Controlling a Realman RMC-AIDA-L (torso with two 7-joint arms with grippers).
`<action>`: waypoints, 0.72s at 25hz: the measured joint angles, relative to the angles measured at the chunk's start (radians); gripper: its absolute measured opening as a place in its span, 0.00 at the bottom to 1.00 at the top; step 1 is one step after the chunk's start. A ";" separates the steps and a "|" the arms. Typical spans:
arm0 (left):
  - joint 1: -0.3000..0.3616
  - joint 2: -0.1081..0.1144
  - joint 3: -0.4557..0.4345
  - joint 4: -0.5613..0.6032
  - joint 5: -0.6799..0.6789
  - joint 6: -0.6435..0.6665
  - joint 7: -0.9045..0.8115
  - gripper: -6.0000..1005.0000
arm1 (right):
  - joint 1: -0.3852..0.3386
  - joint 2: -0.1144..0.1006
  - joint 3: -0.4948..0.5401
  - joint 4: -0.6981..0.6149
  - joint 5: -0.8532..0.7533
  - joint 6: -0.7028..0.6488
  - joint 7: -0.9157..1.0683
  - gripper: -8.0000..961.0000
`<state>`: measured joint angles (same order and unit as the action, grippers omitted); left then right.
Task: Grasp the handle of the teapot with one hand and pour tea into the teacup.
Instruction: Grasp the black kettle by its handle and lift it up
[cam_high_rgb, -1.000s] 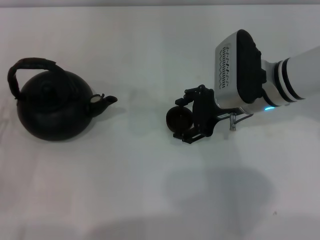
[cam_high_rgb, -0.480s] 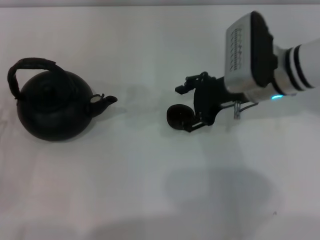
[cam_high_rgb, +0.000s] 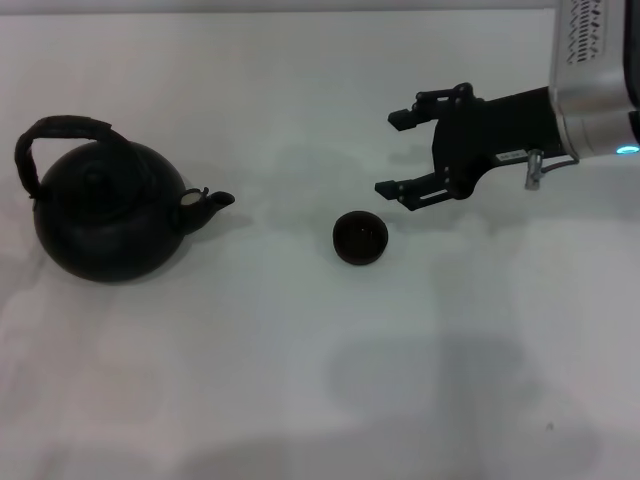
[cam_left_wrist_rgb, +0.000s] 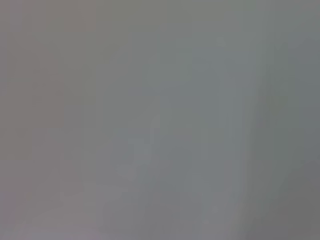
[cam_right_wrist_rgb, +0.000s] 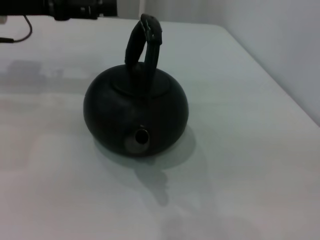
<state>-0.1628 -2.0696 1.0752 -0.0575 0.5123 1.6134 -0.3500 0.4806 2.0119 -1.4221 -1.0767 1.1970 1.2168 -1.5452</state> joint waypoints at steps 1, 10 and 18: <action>-0.007 0.000 0.000 0.000 0.011 -0.005 0.000 0.84 | -0.003 0.000 0.001 0.000 0.002 0.002 -0.002 0.91; -0.056 0.004 0.000 0.000 0.106 -0.070 -0.026 0.83 | -0.022 0.001 0.003 0.000 0.007 -0.010 -0.011 0.90; -0.061 0.007 0.000 0.001 0.120 -0.092 -0.040 0.81 | -0.037 0.003 0.004 0.007 0.029 -0.012 -0.033 0.90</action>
<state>-0.2242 -2.0630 1.0752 -0.0567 0.6320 1.5218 -0.3904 0.4436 2.0154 -1.4177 -1.0702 1.2255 1.2044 -1.5781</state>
